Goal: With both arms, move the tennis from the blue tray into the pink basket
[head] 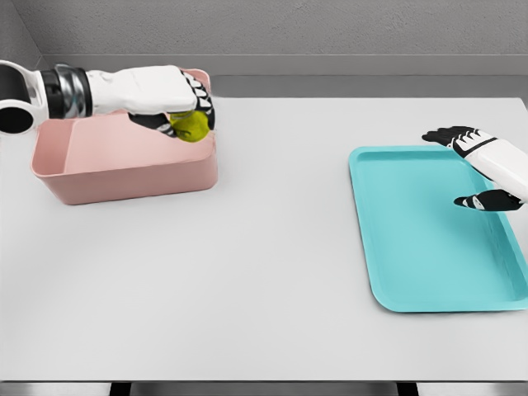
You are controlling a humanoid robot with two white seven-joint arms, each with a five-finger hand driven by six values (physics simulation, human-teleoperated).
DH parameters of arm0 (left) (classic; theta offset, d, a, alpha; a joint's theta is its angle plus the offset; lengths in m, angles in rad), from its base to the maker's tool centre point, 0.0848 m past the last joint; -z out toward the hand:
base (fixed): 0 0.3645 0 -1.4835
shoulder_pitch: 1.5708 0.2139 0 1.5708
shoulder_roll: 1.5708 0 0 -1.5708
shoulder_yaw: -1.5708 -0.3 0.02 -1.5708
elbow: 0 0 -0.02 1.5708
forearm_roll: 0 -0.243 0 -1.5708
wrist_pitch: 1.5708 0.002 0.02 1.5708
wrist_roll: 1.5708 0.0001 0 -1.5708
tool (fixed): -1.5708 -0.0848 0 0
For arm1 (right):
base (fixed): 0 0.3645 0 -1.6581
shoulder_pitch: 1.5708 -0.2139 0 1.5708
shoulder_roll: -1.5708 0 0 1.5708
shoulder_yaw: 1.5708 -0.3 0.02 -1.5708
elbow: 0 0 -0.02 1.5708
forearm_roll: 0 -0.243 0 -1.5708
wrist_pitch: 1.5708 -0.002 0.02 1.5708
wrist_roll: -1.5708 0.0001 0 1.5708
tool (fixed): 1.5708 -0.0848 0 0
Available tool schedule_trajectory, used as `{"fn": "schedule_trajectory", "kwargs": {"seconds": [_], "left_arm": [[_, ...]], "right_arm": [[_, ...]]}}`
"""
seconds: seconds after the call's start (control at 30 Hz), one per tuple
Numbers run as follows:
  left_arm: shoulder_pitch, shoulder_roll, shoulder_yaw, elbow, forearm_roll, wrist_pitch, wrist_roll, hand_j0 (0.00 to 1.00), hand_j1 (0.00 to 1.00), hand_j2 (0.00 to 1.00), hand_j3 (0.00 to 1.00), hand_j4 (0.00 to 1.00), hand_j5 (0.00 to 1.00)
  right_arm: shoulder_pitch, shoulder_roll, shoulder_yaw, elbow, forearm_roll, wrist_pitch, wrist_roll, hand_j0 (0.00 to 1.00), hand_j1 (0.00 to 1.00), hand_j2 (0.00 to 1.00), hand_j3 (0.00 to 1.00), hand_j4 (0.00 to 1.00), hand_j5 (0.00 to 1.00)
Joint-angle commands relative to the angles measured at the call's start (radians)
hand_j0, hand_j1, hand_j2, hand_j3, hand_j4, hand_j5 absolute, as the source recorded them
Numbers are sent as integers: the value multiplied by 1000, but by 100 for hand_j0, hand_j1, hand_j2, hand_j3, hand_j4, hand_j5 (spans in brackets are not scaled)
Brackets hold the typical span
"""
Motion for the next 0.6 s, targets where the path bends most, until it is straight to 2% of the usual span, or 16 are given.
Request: {"fn": "schedule_trajectory", "kwargs": {"seconds": [0.0, 0.27, 0.3, 0.33, 0.37, 0.47, 0.57], "left_arm": [[2, 29, 18, 23, 10, 2, 2, 57, 57, 57, 57, 57, 57], [5, 36, 46, 161, 14, 2, 5, 60, 60, 60, 60, 60, 60], [6, 38, 49, 186, 16, 2, 7, 67, 67, 67, 67, 67, 67], [8, 36, 52, 206, 31, 2, 10, 94, 94, 94, 94, 94, 94], [11, 38, 52, 220, 62, 2, 10, 100, 100, 100, 100, 100, 100], [14, 70, 50, 223, 65, 2, 10, 100, 100, 100, 100, 100, 100], [49, 114, 50, 214, 68, 2, 10, 100, 100, 100, 100, 100, 100]], "right_arm": [[0, 0, 0, -1, -7, 3, -1, 100, 100, 100, 100, 100, 100], [0, 0, 0, -1, -7, 3, -1, 100, 100, 100, 100, 100, 100], [0, 0, 0, -1, -8, 3, -1, 100, 100, 100, 100, 100, 100], [0, 0, 0, -3, -8, 3, -1, 100, 100, 100, 100, 100, 100], [0, 0, 0, -3, -7, 3, -1, 100, 100, 100, 100, 100, 100], [0, 0, 0, 1, -7, 3, -1, 100, 100, 100, 100, 100, 100], [0, 0, 0, 1, -7, 3, -1, 100, 100, 100, 100, 100, 100]]}}
